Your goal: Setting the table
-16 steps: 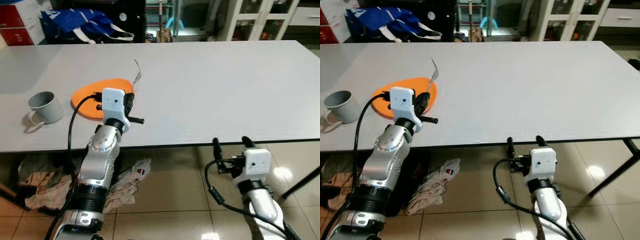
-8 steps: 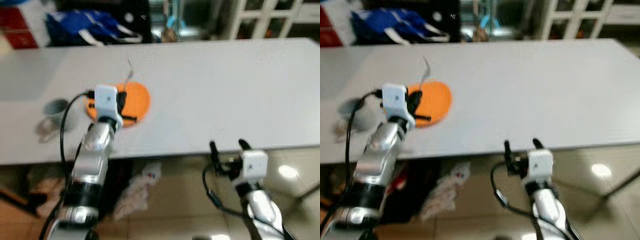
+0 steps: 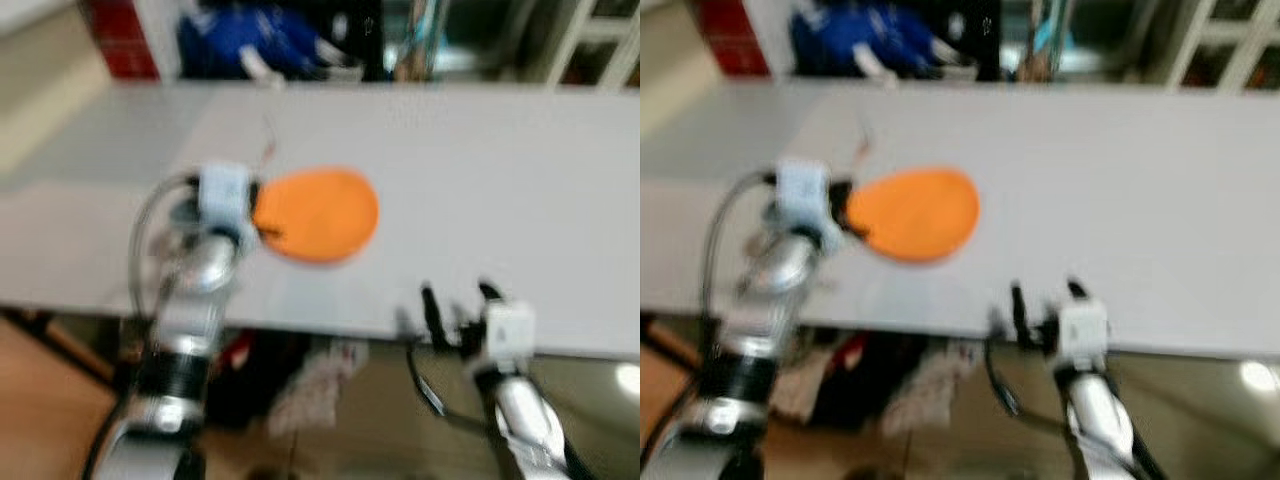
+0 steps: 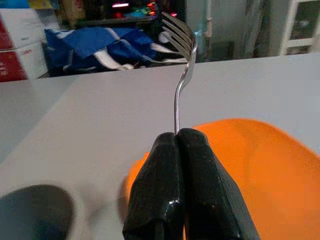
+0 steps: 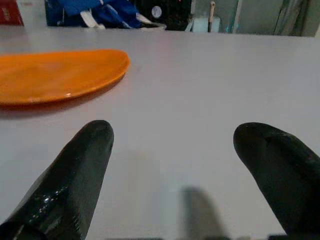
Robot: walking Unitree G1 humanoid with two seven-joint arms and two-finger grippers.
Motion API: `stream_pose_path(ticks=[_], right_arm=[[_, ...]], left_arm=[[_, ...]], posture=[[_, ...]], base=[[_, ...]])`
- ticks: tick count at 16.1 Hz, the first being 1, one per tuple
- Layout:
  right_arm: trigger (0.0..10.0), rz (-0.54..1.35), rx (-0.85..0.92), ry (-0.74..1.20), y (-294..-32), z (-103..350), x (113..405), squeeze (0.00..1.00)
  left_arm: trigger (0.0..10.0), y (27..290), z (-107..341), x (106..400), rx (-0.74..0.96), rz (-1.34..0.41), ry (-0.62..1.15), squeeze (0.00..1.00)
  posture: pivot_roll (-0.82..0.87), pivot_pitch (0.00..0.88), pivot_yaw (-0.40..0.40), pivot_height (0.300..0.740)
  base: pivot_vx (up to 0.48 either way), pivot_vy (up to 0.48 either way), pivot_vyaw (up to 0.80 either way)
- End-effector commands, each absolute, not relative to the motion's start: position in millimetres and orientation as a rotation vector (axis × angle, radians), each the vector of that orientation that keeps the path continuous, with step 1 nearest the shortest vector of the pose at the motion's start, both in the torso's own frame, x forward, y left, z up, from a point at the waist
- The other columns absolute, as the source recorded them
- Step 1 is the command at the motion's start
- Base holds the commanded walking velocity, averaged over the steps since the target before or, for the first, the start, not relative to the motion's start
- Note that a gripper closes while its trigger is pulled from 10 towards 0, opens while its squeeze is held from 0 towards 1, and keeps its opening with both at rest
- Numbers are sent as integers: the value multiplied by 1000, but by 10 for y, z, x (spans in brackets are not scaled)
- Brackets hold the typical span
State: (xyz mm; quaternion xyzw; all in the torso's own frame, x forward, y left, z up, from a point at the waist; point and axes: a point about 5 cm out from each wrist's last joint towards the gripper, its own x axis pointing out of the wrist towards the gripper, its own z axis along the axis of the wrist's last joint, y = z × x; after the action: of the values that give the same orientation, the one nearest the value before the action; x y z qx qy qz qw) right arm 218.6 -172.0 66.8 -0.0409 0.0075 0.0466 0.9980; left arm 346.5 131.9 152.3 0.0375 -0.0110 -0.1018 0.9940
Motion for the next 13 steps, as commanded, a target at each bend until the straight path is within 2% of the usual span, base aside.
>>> stream_pose_path(ticks=[1,3,4,5,11,12,13], right_arm=[[10000,93,-80,9,-1725,676,2184,0],[10000,99,-78,6,-1710,678,2193,0],[10000,107,-77,3,-1687,688,2204,0],[10000,108,-76,0,-1674,698,2205,0],[10000,100,-75,-2,-1620,728,2137,0],[10000,95,-77,3,-1617,726,2105,0],[10000,94,-77,6,-1618,724,2094,0]], left_arm=[[0,1288,1557,3507,91,-218,-23,0],[0,1140,1556,3565,67,-275,-3,0],[0,948,1554,3652,26,-338,40,0],[0,890,1565,3709,73,-341,42,0],[0,904,1550,3948,175,-216,156,0],[0,926,1475,3953,337,-195,207,0],[0,928,1449,3952,374,-195,223,0]], posture=[[-140,16,54,736],[-139,16,48,736],[-140,16,46,736],[-145,19,47,736],[-190,25,66,736],[-194,27,68,736],[-195,27,69,736]], base=[[0,0,0],[0,0,0],[0,0,0],[0,0,0],[0,0,0],[0,0,0],[0,0,0]])
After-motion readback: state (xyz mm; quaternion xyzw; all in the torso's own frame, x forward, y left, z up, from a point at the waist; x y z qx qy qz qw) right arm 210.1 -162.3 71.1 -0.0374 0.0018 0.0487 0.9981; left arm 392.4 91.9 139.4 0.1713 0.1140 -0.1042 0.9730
